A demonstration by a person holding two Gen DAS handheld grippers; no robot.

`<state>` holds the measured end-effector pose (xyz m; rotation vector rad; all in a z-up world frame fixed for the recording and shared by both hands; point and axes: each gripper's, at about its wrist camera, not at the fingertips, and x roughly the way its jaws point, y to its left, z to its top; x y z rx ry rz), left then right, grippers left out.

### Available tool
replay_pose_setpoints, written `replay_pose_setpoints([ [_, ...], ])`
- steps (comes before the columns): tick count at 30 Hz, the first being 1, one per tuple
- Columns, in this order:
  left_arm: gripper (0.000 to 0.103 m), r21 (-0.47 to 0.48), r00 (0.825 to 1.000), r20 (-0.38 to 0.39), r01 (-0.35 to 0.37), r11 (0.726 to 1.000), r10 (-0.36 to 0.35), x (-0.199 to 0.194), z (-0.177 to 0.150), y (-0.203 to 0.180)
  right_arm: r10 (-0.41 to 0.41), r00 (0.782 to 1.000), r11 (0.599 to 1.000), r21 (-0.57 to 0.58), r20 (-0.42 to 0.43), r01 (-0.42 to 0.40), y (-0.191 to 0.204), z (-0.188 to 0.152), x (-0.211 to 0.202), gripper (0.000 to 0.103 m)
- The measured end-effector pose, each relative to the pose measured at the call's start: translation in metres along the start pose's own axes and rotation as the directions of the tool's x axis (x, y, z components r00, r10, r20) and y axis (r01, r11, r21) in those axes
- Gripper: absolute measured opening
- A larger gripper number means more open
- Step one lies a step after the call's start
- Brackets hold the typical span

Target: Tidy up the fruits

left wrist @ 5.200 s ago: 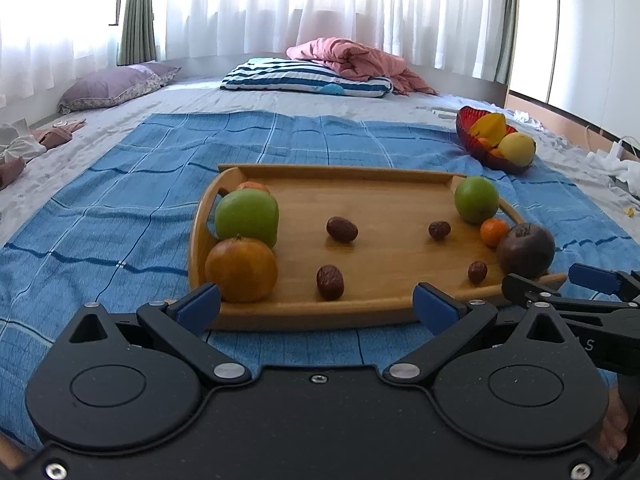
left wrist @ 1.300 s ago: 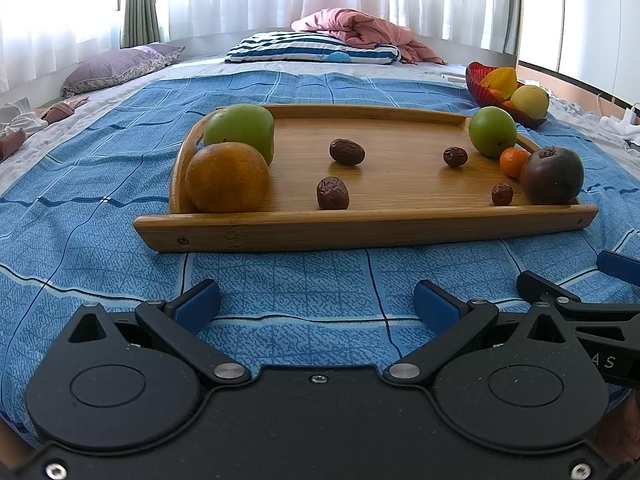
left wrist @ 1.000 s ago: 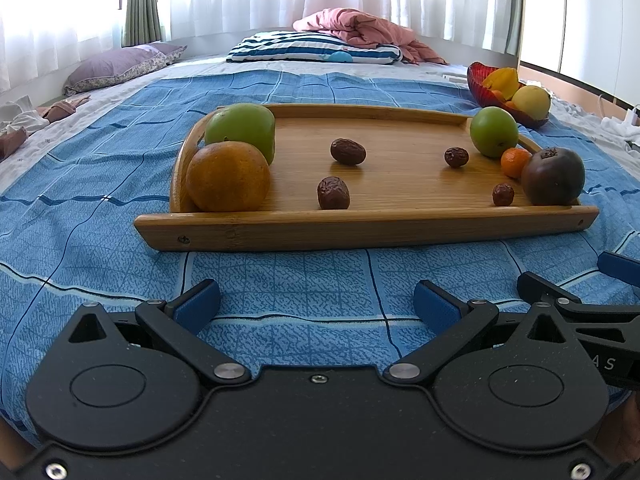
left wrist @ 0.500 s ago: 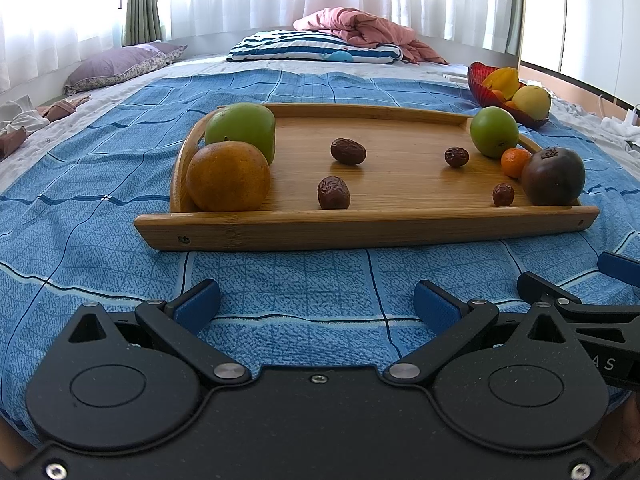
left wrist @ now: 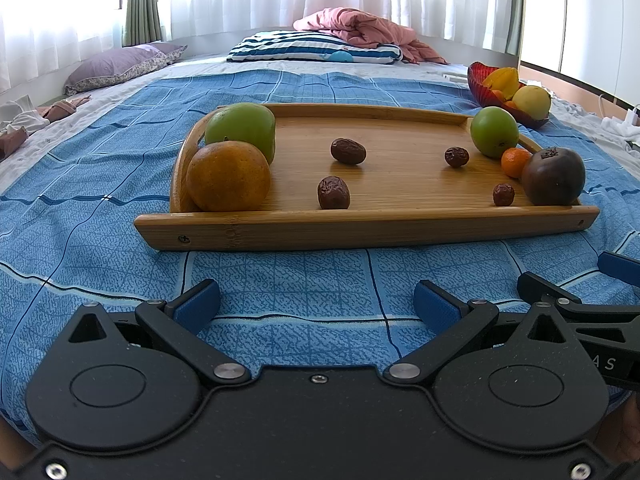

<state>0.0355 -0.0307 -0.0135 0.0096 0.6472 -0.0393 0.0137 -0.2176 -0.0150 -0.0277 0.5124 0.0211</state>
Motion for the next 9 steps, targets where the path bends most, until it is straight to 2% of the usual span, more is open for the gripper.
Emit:
replay_pose_setpoints([
  [9, 0.103, 0.000, 1.000, 0.000, 0.000, 1.000, 0.000, 0.0006, 0.0002, -0.0005, 0.000, 1.000, 1.000, 0.000, -0.002, 0.000, 0.0003, -0.0006, 0.0000, 0.103],
])
